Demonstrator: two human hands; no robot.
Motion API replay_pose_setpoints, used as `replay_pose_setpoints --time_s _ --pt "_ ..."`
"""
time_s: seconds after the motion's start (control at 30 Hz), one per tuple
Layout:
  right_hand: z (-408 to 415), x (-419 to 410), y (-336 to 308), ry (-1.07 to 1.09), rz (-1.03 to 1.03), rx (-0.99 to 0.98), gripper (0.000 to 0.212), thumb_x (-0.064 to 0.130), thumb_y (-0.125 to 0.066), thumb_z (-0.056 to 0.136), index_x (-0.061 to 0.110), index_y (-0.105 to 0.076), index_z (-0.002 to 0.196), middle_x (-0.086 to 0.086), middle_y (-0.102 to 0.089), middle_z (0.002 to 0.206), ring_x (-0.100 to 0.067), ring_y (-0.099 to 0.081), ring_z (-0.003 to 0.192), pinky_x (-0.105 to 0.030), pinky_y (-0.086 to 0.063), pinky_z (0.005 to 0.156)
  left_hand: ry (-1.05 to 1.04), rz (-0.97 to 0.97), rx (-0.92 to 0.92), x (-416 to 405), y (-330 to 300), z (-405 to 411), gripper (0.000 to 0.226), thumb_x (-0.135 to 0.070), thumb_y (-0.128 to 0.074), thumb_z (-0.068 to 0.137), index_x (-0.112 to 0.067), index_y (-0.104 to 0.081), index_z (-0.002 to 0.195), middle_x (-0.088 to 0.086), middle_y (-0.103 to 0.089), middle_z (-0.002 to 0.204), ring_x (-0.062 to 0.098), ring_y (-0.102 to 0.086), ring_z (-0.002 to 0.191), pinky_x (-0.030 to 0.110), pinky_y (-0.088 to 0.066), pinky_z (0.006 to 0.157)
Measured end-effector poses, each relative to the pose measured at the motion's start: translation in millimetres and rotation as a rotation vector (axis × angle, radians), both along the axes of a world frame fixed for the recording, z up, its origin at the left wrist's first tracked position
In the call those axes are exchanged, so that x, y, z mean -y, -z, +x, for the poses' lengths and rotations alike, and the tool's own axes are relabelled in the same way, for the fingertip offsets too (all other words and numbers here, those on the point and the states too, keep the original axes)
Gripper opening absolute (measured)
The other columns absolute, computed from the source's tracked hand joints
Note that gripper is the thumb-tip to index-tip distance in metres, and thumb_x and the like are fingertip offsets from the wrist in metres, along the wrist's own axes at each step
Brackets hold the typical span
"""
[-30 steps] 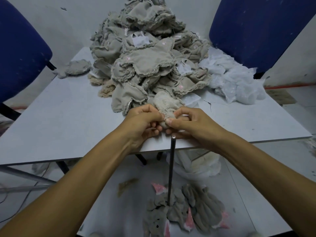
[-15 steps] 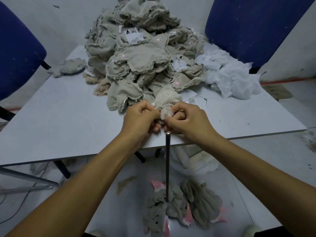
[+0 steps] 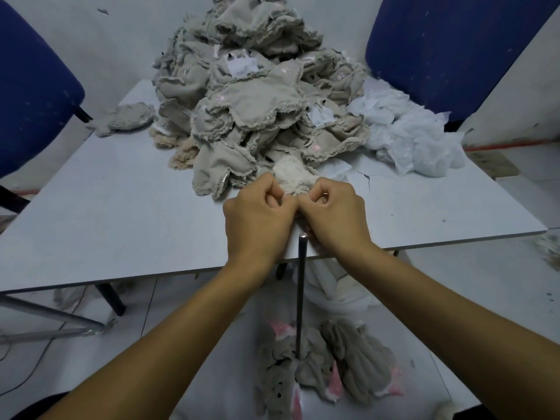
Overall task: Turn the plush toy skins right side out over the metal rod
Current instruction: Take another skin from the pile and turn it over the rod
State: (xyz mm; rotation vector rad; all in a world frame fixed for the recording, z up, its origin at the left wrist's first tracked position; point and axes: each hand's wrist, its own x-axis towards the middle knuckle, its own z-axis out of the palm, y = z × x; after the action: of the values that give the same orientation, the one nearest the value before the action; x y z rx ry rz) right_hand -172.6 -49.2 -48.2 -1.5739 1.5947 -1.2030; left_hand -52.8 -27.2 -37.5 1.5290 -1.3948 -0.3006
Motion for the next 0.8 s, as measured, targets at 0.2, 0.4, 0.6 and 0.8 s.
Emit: replay_pose_setpoints --time_s 0.2,0.4,0.6,0.8 --pt "-4.1 9.3 -2.0 -0.033 -0.060 -0.097 0.023 0.015 -0.064 0.079 0.017 -0.048 0.063 -0.004 -0.056 0.076 -0.011 -0.048 0.072 -0.014 -0.035 0.057 0.013 -0.026 0.182 5.3 -0.6 -3.1 0.023 -0.022 -0.064 0.080 -0.020 -0.045 0.068 -0.004 -0.048 0.055 0.022 -0.053 0.062 0.036 -0.041 0.054" --pt "6.4 1.3 -3.7 -0.233 -0.106 -0.155 0.018 0.019 -0.070 0.078 0.024 -0.055 0.070 0.007 -0.049 0.083 -0.005 -0.052 0.071 -0.011 -0.036 0.064 -0.080 0.119 0.285 20.4 -2.2 13.9 0.014 -0.025 -0.054 0.086 -0.019 -0.043 0.081 0.002 -0.055 0.072 0.029 -0.051 0.072 0.037 -0.035 0.058" --pt "-7.7 9.6 -4.8 -0.088 -0.085 -0.170 0.026 0.022 -0.065 0.084 0.014 -0.052 0.063 0.002 -0.051 0.084 -0.019 -0.052 0.083 -0.029 -0.038 0.070 0.434 0.241 -0.242 16.9 -17.4 8.0 0.008 -0.024 -0.063 0.078 -0.024 -0.060 0.085 0.013 -0.057 0.097 0.011 -0.051 0.079 0.023 -0.042 0.068" --pt "-24.6 20.4 -20.1 -0.220 0.255 0.633 0.004 0.015 -0.059 0.083 0.012 -0.060 0.080 -0.014 -0.056 0.078 -0.026 -0.055 0.074 -0.027 -0.047 0.052 0.640 0.310 -0.144 20.4 -22.2 30.5 0.070 -0.015 -0.082 0.076 -0.033 -0.044 0.133 0.002 -0.046 0.135 0.010 -0.049 0.126 0.026 -0.044 0.105"
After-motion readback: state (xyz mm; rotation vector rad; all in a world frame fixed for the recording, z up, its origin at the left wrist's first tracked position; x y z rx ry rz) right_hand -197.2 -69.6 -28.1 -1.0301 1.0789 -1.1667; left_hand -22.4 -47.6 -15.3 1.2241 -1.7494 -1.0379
